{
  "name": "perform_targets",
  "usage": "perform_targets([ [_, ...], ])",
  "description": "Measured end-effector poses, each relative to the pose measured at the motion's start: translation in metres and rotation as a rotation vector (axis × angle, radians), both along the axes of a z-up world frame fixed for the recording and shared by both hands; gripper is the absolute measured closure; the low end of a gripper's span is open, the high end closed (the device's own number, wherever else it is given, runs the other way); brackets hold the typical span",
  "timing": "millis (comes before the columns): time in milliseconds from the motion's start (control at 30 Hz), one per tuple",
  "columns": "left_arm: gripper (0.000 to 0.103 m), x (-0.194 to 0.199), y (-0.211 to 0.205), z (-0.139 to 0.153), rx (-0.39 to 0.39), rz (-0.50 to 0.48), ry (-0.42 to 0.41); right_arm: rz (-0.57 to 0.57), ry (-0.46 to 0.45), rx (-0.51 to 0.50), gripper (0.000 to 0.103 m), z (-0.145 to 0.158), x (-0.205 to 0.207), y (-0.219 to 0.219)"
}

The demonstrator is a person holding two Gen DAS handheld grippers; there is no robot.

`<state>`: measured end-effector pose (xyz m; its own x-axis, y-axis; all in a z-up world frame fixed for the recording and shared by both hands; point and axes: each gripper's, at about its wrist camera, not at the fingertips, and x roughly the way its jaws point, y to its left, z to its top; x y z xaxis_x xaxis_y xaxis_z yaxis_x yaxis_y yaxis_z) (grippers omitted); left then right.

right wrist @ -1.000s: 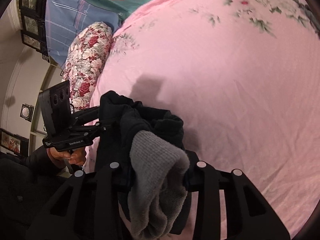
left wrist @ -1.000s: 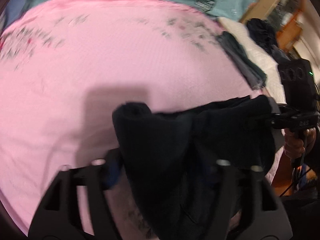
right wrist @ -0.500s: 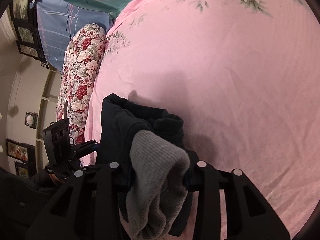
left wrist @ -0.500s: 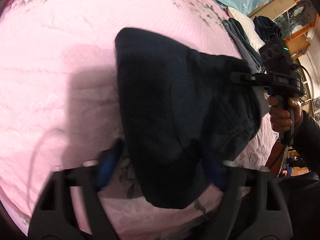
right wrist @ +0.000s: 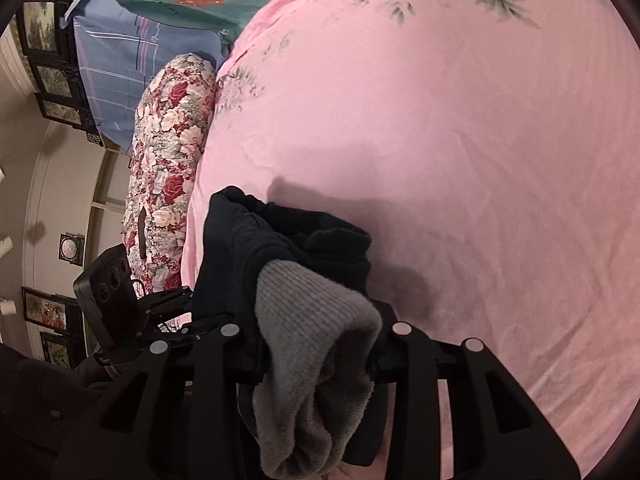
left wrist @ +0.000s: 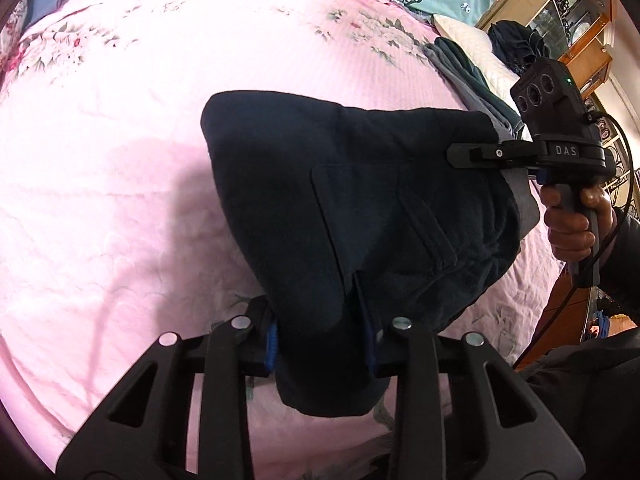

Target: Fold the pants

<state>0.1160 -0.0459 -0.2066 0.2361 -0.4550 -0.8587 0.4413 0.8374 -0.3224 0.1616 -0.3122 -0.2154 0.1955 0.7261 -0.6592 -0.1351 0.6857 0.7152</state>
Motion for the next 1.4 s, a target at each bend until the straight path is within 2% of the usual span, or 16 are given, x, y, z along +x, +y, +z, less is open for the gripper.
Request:
perform_targets([
  [267,0.074,0.008,0.003,0.017,-0.009,-0.003,-0.052,-0.007,-0.076,0.007,0.068,0.028,-0.003,0.002],
  [433,0.074,0.032,0.006,0.030,-0.011,0.008,-0.100,-0.002,-0.112,0.001,0.068,0.041,0.010,0.003],
  [600,0.074,0.079,0.013,0.038,-0.007,0.024,-0.156,0.003,-0.162,-0.003,0.068,0.055,0.049,0.008],
  [733,0.074,0.122,0.020,0.033,-0.015,0.053,-0.154,0.006,-0.199,-0.033,0.068,0.062,0.096,0.016],
  [1100,0.073,0.203,0.011,0.010,-0.008,0.054,-0.148,0.006,-0.205,-0.097,0.068,0.050,0.185,0.028],
  [1400,0.069,0.225,0.007,-0.011,-0.012,0.060,-0.121,-0.032,-0.149,-0.145,0.068,0.016,0.220,0.016],
])
